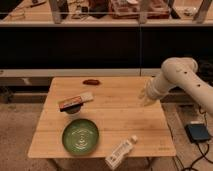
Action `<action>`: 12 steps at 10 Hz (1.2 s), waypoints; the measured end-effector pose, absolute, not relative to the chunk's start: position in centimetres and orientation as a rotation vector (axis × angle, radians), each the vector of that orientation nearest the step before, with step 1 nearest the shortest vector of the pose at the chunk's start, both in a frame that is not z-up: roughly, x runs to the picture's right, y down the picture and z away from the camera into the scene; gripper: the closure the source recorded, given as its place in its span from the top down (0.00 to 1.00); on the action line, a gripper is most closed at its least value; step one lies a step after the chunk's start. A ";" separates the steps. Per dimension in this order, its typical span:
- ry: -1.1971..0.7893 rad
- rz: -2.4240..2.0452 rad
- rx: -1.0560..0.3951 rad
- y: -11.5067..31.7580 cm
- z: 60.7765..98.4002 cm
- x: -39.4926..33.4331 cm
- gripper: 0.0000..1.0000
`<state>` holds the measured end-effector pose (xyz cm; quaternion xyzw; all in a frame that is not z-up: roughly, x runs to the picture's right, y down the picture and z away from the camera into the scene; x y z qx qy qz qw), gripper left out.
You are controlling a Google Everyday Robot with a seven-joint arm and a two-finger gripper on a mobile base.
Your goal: Move the arm in a circular motion
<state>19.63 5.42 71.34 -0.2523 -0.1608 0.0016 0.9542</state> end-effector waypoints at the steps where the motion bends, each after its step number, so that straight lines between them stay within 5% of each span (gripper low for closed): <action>1: -0.327 0.002 -0.513 5.4 71.3 19.6 0.41; 10: -0.332 -0.039 -0.512 7.5 70.1 17.0 0.42; 12: -0.364 -0.032 -0.520 8.6 68.9 15.1 0.53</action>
